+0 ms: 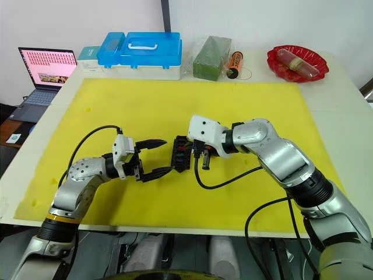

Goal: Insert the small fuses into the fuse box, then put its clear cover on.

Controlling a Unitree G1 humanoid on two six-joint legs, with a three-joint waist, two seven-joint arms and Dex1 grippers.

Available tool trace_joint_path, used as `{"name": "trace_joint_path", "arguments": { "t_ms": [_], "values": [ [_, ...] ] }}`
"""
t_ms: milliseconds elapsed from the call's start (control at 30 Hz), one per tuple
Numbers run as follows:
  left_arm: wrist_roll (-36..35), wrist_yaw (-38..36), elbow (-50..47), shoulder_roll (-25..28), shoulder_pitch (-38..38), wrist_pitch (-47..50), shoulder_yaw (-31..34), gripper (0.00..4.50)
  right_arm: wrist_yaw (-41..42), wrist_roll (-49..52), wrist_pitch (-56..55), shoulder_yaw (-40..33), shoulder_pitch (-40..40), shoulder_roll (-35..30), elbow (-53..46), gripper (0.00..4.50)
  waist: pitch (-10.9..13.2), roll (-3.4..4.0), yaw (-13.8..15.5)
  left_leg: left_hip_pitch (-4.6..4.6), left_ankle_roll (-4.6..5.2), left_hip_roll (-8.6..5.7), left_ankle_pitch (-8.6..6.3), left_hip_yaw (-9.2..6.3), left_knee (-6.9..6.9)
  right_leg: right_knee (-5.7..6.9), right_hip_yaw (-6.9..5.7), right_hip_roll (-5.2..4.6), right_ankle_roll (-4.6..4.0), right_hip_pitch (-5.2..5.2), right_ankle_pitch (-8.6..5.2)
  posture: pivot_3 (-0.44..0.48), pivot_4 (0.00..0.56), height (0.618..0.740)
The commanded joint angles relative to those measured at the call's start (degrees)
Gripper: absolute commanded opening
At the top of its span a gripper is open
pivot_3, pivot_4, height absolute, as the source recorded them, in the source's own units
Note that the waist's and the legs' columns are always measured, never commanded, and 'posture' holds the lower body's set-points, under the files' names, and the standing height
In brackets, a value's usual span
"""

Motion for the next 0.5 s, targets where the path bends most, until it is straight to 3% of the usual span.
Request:
{"name": "trace_joint_path", "arguments": {
  "t_ms": [33, 500],
  "values": [
    [0.03, 0.15, -0.75, 0.16, -0.64, -1.09, 0.26, 4.47, 1.08, -0.99, -0.94, -1.23, -1.23, 1.09, -0.62, 0.00, 0.00, 0.00, 0.03, 0.00, 0.00, 0.00, 0.00, 0.00, 0.00, 0.00, 0.00, 0.00, 0.00, 0.00, 0.00, 0.000, 0.150, 0.740],
    [0.72, -0.03, -0.36, 0.48, -1.05, -1.15, 0.05, 4.47, 2.87, -3.89, -1.71, -1.28, -0.69, 3.73, 1.68, 0.00, 0.00, 0.00, 0.03, 0.00, 0.00, -0.03, 0.00, -0.01, 0.01, 0.02, 0.00, 0.02, 0.02, 0.01, 0.02, 0.000, 0.150, 0.740]
  ]
}}
